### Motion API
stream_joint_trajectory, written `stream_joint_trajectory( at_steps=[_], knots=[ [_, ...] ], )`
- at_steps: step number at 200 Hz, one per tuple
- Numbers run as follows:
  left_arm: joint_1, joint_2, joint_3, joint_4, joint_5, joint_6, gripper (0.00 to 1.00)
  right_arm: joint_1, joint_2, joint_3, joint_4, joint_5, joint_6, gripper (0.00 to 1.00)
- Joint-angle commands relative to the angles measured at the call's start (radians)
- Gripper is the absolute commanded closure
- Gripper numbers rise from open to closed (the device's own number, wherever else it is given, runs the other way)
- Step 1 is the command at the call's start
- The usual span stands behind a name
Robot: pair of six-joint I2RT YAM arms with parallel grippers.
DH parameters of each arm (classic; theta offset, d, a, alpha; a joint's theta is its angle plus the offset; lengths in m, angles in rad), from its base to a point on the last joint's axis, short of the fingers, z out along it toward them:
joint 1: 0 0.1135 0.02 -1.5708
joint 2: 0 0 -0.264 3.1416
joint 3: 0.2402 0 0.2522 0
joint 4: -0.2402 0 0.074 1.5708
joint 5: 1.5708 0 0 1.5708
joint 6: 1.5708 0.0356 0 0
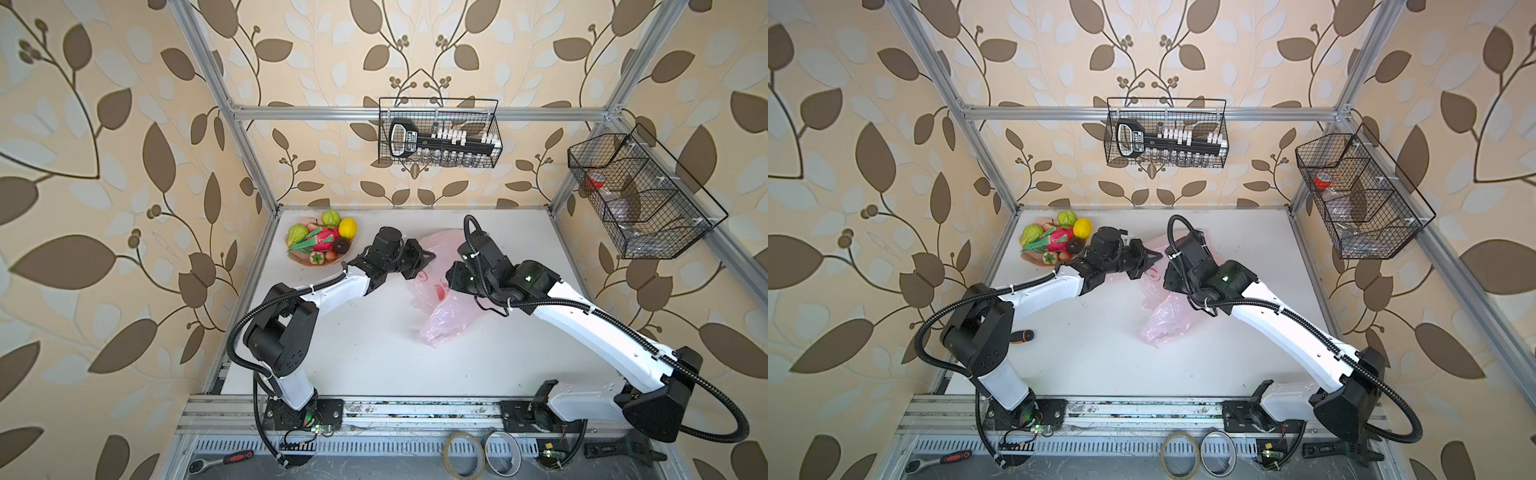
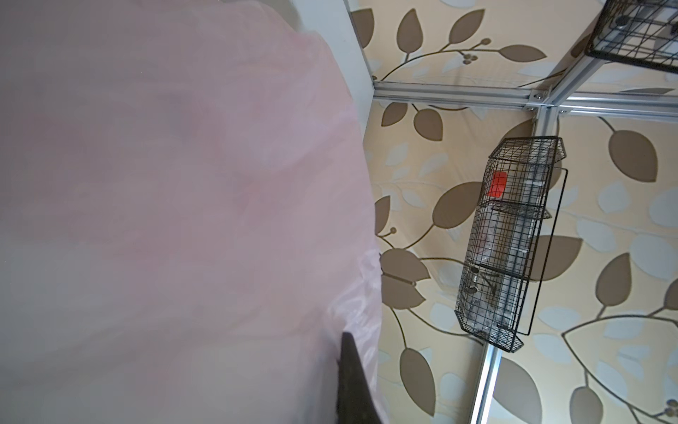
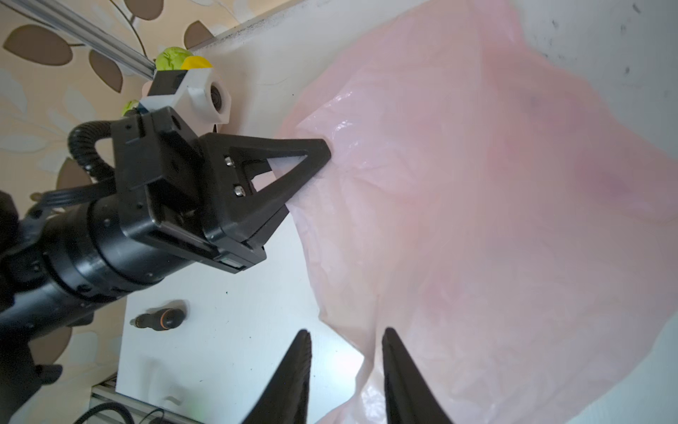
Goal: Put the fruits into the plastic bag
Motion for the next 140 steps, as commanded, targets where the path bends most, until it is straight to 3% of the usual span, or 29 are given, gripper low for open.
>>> stream_joint_trajectory(
  at_steps=[1, 54, 88, 140],
  knots=[
    [-0.017, -0.067, 0.045, -0.005, -0.033, 0.039, 1.0, 0.03, -0.005, 0.03, -0.069, 0.062, 0.012, 0.53],
    [-0.021, -0.071, 0.043, -0.013, -0.035, 0.044, 1.0, 0.141, 0.003, 0.054, -0.192, 0.23, 0.035, 0.36],
    [-0.022, -0.075, 0.038, -0.015, -0.035, 0.046, 1.0, 0.195, 0.019, 0.032, -0.235, 0.306, 0.052, 0.33],
    [-0.024, -0.081, 0.035, -0.027, -0.033, 0.054, 1.0, 0.196, 0.064, 0.013, -0.165, 0.331, 0.034, 0.3]
  ],
)
